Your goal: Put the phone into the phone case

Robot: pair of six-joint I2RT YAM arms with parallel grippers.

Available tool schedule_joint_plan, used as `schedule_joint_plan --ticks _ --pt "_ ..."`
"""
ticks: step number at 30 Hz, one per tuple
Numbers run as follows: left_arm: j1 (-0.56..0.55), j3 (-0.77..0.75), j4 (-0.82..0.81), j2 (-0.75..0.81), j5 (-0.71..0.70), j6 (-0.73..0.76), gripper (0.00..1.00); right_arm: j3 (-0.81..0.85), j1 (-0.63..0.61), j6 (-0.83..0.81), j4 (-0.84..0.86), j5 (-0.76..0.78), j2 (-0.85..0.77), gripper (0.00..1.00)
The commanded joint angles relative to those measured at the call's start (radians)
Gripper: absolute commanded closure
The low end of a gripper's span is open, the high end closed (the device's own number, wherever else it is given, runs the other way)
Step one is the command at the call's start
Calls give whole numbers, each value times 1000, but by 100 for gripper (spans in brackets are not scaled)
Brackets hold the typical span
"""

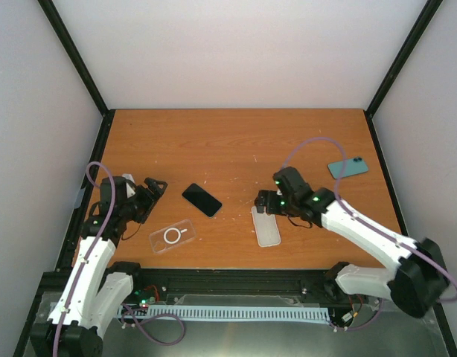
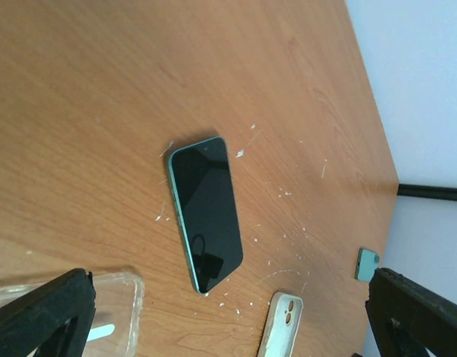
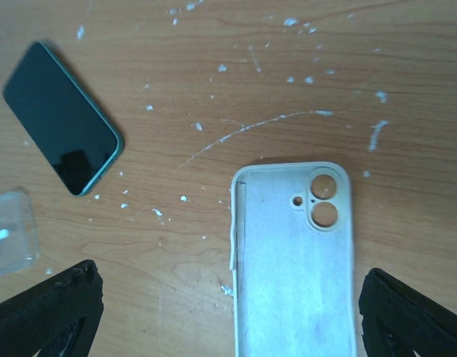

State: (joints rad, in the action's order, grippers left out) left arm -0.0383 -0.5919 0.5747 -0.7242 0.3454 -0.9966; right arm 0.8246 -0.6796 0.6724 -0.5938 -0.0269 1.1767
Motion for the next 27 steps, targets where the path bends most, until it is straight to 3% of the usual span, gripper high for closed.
schedule_joint_plan --ticks 1,4,10,15,27 --pt "9 41 -27 28 -38 -136 1 83 -79 -77 88 90 146 8" --pt "10 50 4 33 -76 -189 1 141 -140 -145 151 133 258 11" --pt "9 56 59 38 -112 -229 0 291 -186 -240 251 79 479 21" --pt "9 65 69 80 -133 -214 1 481 -224 -275 184 155 675 20" --pt "9 41 108 114 -155 -191 1 766 -282 -383 107 102 948 21"
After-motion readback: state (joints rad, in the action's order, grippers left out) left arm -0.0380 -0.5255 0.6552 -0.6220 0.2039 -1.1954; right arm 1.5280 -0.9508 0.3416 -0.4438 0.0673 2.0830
